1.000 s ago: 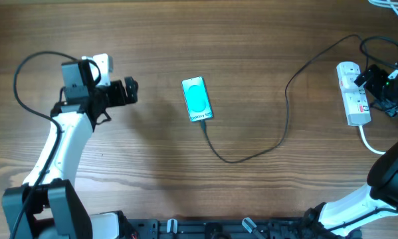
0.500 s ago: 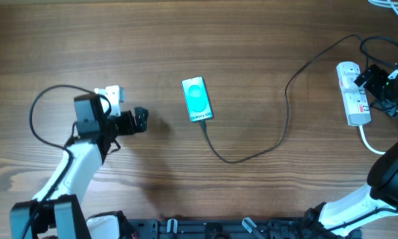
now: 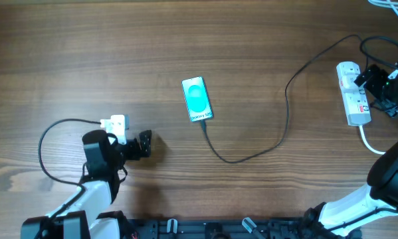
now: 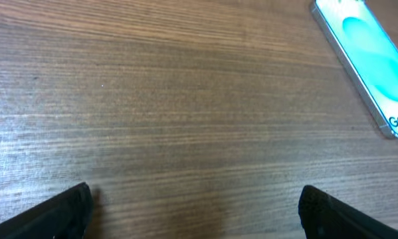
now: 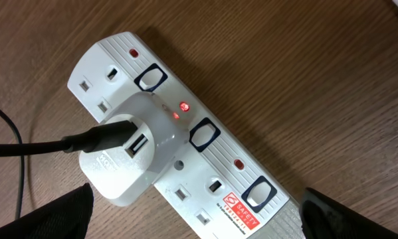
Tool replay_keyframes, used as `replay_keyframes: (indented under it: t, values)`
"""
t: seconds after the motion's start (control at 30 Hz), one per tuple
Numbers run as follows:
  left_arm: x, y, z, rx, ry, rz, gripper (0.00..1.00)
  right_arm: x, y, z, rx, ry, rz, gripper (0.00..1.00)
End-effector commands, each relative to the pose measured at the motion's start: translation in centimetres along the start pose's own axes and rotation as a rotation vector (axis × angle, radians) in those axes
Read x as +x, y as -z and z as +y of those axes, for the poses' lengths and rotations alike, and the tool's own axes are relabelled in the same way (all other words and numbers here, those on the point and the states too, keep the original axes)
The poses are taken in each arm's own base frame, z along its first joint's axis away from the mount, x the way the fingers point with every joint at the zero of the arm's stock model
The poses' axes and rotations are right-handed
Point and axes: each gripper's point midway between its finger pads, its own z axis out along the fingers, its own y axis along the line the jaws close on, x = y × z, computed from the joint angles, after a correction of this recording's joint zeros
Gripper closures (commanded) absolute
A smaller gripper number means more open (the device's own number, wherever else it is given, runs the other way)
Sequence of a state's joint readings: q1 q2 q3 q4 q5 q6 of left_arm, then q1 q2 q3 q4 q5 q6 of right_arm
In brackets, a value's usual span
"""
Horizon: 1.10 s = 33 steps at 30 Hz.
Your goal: Plug charger to phone and switch on socket
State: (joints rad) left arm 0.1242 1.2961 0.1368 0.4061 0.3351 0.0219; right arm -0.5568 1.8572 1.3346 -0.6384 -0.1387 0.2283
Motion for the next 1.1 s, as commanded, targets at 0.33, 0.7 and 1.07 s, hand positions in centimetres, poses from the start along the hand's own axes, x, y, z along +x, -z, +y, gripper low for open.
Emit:
replay_keyframes:
  t: [0.33, 0.7, 1.07]
  values:
    - [6.8, 1.3, 0.9, -0.075, 0.129, 0.142, 0.0, -0.1, 0.3, 0.3, -0.014, 0.021, -0.006, 0.0]
    - [2.7, 4.7, 0.9, -0.146, 0.061, -0.045, 0.0, -0.1, 0.3, 0.3, -0.014, 0.021, -0.006, 0.0]
    - [-6.5, 9.8, -2.7, -0.059, -0.084, -0.507, 0.0, -0.1, 0.3, 0.3, -0.014, 0.021, -0.006, 0.0]
